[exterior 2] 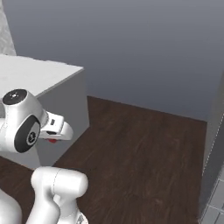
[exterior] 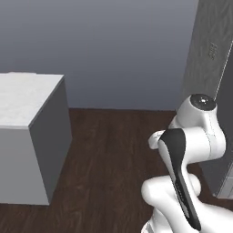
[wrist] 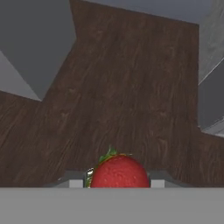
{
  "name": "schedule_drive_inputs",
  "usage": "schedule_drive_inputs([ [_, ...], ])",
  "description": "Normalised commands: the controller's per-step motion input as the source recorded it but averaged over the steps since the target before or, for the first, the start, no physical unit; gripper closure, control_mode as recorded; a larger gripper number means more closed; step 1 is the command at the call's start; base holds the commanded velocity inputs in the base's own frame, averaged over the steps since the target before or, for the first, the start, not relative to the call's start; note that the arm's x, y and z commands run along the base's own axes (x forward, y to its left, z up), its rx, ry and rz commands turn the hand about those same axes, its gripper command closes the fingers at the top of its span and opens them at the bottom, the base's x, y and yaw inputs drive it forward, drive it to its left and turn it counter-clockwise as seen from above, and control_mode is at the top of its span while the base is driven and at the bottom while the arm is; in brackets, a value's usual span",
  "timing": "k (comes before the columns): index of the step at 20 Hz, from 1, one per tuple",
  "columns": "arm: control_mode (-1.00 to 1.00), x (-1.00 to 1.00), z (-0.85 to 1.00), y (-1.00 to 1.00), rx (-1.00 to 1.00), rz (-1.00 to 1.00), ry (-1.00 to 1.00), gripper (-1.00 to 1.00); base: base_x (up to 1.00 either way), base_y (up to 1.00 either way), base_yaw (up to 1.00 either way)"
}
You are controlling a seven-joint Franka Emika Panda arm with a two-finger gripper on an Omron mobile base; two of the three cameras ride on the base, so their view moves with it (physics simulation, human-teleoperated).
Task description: Take the strawberry from the fridge and place it on top of the pancake, located on the dining counter.
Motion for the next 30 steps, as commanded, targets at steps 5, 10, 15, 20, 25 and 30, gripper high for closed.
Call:
schedule_drive_inputs([
  [5, 1.0, 0.0, 0.0, 0.0, 0.0, 0.0, 0.0, 1.0, 1.0, 0.29, -0.14],
  [10, 1.0, 0.0, 0.0, 0.0, 0.0, 0.0, 0.0, 1.0, 1.0, 0.78, -0.24],
  [15, 1.0, 0.0, 0.0, 0.0, 0.0, 0.0, 0.0, 1.0, 1.0, 0.44, -0.22],
  [20, 1.0, 0.0, 0.0, 0.0, 0.0, 0.0, 0.0, 1.0, 1.0, 0.0, -0.01],
  [25, 1.0, 0.0, 0.0, 0.0, 0.0, 0.0, 0.0, 1.0, 1.0, 0.0, 0.07],
  [30, 1.0, 0.0, 0.0, 0.0, 0.0, 0.0, 0.0, 1.0, 1.0, 0.0, 0.17],
])
